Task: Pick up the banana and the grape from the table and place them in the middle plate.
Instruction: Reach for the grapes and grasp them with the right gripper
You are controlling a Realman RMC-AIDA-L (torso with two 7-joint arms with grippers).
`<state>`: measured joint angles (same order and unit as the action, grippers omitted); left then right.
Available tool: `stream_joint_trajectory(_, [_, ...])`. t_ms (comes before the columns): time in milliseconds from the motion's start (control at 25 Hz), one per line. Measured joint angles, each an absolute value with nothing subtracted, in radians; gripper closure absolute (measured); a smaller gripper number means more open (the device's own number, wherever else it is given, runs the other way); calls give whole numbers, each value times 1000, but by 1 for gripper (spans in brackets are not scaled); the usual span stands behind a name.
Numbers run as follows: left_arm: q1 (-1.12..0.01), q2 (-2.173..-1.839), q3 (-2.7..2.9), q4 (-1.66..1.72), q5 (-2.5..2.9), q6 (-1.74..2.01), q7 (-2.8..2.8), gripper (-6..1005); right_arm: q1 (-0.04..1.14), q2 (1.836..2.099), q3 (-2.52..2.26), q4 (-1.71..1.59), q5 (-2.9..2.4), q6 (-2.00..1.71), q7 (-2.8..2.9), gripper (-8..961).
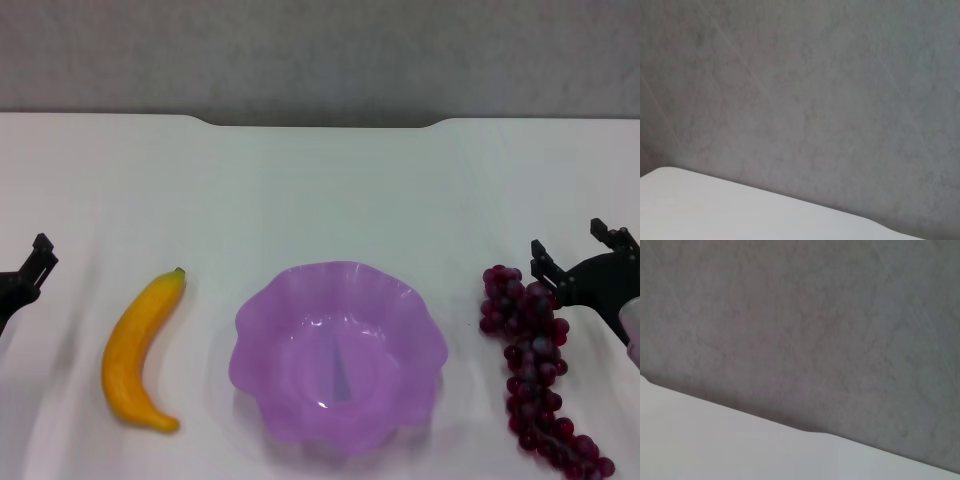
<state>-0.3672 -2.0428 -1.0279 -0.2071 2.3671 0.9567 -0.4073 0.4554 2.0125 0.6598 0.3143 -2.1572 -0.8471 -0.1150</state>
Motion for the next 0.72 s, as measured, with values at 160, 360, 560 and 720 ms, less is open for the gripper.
stream_joint_trajectory(160, [-369,-2044,-1028,-207,2369,958,-393,105,455,2012,660,318,-2157,-847,-115,128])
stream_joint_trajectory(360, [-376,-2045,-1024,-207,2370,956,-388,105,453,2011,660,319,-2157,-849,-115,132])
stream_joint_trajectory(560, [-379,-2045,-1021,-207,2371,955,-382,106,455,2011,660,321,-2157,-849,-115,136])
stream_joint_trajectory(720, [-379,-2045,-1020,-202,2371,954,-381,106,455,2003,664,393,-2162,-804,-123,140])
